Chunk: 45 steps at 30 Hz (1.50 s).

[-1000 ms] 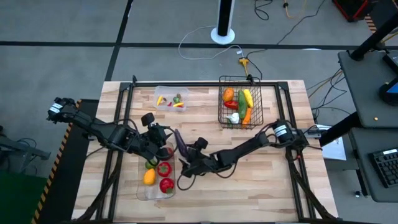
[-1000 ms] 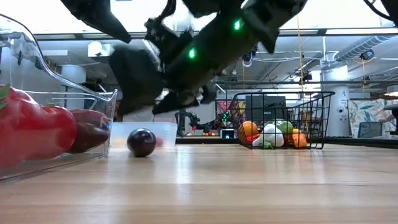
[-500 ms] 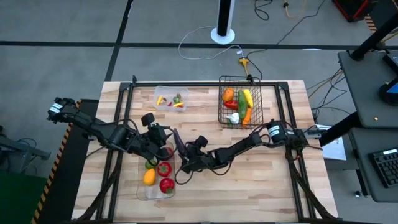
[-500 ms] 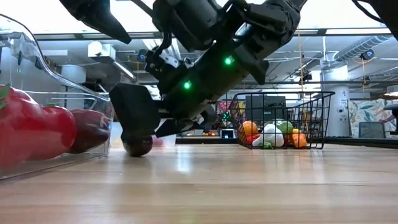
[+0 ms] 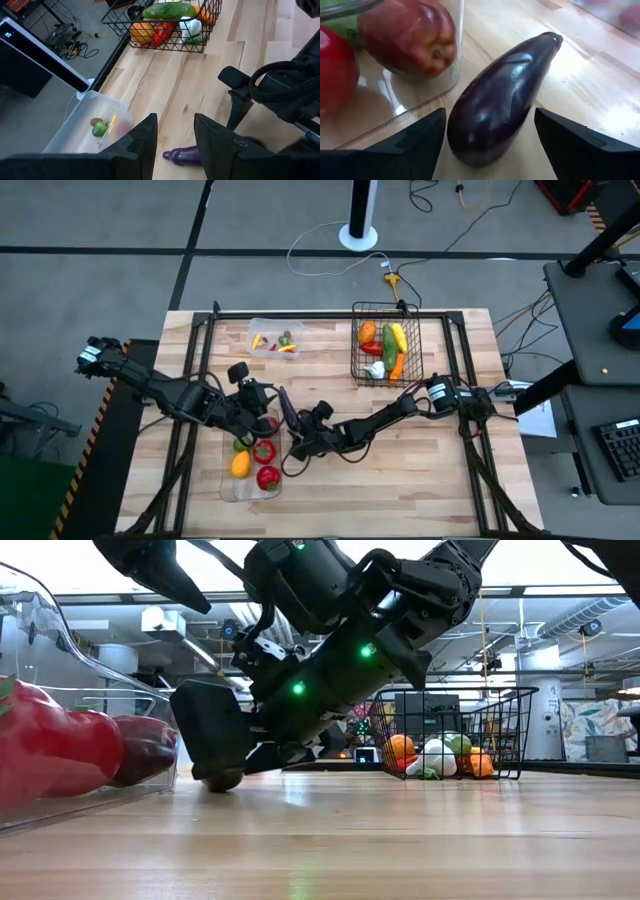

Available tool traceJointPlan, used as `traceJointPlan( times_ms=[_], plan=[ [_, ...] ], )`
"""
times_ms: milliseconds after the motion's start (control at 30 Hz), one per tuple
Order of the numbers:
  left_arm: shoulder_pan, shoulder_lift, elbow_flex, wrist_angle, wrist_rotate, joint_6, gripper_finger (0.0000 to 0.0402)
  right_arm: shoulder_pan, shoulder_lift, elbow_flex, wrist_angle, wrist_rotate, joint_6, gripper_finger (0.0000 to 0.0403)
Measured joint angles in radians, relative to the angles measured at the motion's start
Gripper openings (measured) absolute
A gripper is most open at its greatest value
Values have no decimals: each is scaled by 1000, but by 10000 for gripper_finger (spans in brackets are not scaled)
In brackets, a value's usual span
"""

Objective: Sort produce into baskets
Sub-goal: Put the eggplant into the wire basket

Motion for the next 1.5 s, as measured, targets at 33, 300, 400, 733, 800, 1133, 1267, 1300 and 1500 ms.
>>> traceJointPlan(
  times_ms=[33,300,400,733,800,1133,1267,1300,1500],
  plan=[
    [0,0,-1,0,0,0,113,0,0,0,0,0,5,294],
    [0,0,-3,2,0,0,113,0,-8,0,-6,1,10,238],
    [0,0,-3,2,0,0,113,0,-23,0,-21,1,6,215],
    [-16,0,4,3,1,-18,113,5,-127,0,-247,38,8,189],
    [-28,0,12,4,2,-26,113,9,-157,0,-293,50,8,190],
    [-139,-1,93,3,54,-110,113,25,-349,0,-602,57,7,191],
    [-205,-1,108,6,54,-164,113,10,-455,0,-779,112,7,191],
    [-220,-1,111,9,53,-173,113,1,-487,0,-823,128,8,191],
    [-258,-1,111,24,51,-203,113,-110,-667,0,-1100,176,92,191]
  ],
)
